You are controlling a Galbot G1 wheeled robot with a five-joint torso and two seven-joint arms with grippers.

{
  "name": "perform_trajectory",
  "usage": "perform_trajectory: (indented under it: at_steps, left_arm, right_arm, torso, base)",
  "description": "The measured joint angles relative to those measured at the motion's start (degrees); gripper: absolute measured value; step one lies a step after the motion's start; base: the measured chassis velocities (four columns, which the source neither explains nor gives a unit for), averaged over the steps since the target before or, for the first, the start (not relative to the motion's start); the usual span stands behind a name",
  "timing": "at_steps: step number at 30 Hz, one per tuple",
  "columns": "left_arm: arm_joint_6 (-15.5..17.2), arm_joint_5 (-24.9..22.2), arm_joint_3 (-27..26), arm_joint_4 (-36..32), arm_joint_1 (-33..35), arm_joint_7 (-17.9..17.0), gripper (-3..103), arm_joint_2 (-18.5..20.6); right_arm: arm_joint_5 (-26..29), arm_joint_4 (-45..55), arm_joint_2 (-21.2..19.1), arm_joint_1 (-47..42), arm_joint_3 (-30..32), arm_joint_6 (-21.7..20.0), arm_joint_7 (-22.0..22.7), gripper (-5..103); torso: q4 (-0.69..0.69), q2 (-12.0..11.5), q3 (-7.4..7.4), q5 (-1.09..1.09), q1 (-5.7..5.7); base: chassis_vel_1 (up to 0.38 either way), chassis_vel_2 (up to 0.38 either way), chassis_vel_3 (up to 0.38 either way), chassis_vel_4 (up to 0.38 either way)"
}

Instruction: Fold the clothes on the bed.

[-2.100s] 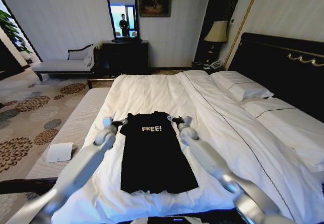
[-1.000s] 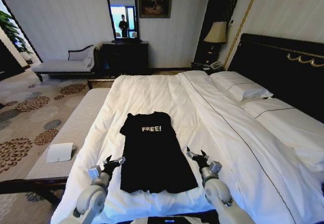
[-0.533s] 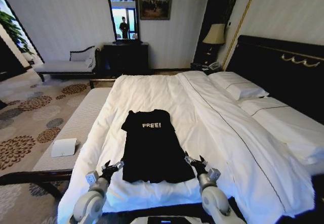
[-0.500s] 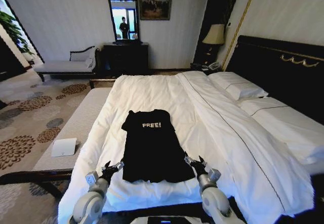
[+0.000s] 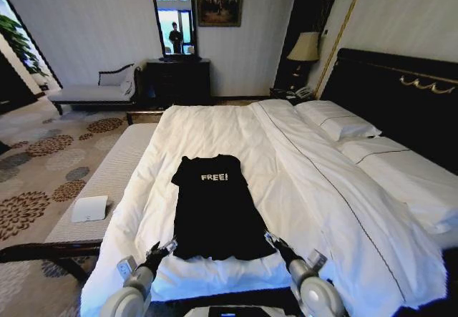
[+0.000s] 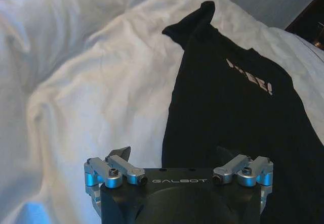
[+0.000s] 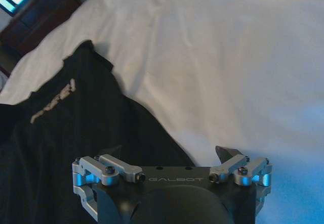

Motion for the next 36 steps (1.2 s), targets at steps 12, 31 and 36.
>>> perform_trajectory:
  at_steps: [12,31,36]
  left_arm:
    - [-0.09,0.13,-0.86,-0.22,1.62,0.42,97,-0.98]
    - [-0.42,2.26,2.39,-1.15,4.21,0.43,97,-2.16]
    - [-0.93,2.44,3.42,-1.07,5.51,1.11,97,-2.56]
  right_arm:
    - [1.08,-4.91,2.70,0.90,-1.23,0.05,-1.55,91]
    - [0.10,-4.92,3.57,1.73,-2.29,2.25,-1.01,20]
    - [0.02,-4.91,3.56,1.73,-2.41,2.33,-0.79,4]
  torso:
    - [0.00,0.00,0.00,0.00,0.00]
    - [0.01,0.00,0.00,0.01,0.00]
    - [0.01,0.00,0.00,0.02,0.00]
  base:
    - [0.000,0.000,0.000,0.000]
    - [0.000,0.000,0.000,0.000]
    - [0.000,0.000,0.000,0.000]
